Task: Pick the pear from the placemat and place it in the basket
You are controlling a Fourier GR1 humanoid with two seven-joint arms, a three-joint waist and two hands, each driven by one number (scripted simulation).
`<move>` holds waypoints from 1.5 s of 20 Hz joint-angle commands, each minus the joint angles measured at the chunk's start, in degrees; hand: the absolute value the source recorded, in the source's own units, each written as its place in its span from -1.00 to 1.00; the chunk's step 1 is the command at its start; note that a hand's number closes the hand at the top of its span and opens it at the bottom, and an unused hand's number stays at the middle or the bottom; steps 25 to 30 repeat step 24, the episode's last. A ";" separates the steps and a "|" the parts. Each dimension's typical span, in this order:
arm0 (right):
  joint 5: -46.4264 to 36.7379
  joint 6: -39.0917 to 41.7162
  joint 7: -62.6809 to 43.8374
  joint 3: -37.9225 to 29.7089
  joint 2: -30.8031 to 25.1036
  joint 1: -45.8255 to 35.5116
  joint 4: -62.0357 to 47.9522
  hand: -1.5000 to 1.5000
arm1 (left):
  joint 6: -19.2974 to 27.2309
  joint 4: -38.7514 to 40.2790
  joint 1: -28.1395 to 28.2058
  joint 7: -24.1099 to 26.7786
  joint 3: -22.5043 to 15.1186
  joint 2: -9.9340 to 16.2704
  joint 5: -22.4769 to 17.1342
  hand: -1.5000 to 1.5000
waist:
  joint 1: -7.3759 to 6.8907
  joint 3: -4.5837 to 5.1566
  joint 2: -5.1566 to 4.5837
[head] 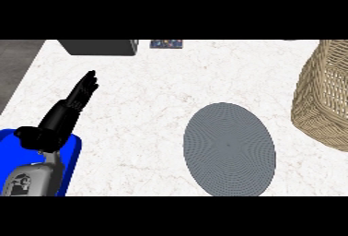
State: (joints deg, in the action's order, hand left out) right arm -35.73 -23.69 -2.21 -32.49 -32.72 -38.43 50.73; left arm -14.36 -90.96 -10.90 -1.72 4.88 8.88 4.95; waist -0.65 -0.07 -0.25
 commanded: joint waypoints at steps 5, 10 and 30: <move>7.29 -7.62 12.26 -4.99 -1.84 -2.40 -12.93 -1.00 | -1.68 -0.50 -1.39 -1.97 1.54 1.29 -2.13 0.00 | -0.20 0.00 0.01; 8.68 -3.74 17.06 -4.59 -9.04 -7.79 -21.37 -1.00 | 0.01 -0.53 -0.56 0.06 -0.84 -0.26 0.90 0.00 | -0.51 -0.01 -0.15; 23.63 6.99 12.73 -12.99 -15.38 -6.63 -19.82 -1.00 | 0.80 -0.86 -0.82 -1.70 -0.90 -1.19 0.91 0.00 | 0.75 0.03 0.23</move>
